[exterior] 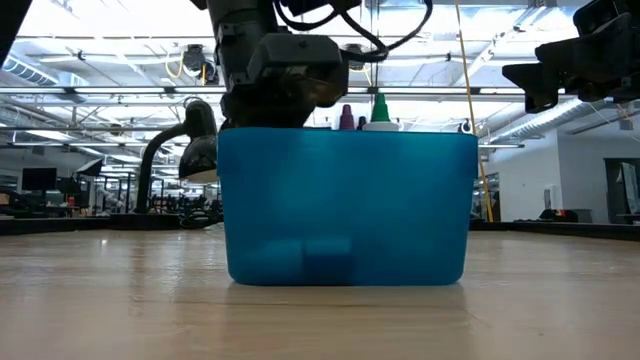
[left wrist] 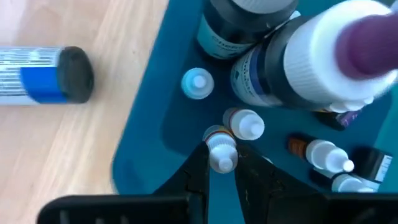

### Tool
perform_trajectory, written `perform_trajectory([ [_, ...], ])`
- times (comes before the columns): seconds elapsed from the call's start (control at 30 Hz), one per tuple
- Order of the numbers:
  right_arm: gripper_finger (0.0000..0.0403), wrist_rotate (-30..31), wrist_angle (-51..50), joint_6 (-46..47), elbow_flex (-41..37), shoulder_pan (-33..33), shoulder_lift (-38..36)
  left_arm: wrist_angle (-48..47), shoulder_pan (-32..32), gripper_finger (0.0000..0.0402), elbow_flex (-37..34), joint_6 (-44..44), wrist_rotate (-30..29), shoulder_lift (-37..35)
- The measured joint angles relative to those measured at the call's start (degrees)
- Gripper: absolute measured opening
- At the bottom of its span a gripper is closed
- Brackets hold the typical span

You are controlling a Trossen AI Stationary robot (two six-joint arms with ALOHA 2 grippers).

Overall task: Pick & Place food coloring
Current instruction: Put the orange small food coloring bottle into the blue bin, then put the blue big food coloring bottle into the blue bin

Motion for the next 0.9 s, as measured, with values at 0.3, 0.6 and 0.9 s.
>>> perform_trajectory([
  [0.3,0.0212,0.0,0.0,0.0,0.0,0.0,0.0,-0.2,-0.1,0.0052,-0.1,-1.2,1.4,1.8],
  [0.6,0.0212,0.0,0.2,0.0,0.0,0.0,0.0,0.7,-0.1,0.0164,-0.1,-0.6,3.4,1.6],
  [0.9,0.0212,0.0,0.0,0.0,0.0,0.0,0.0,-0.6,0.3,0.0274,-0.1,1.8,7.3,-4.4],
])
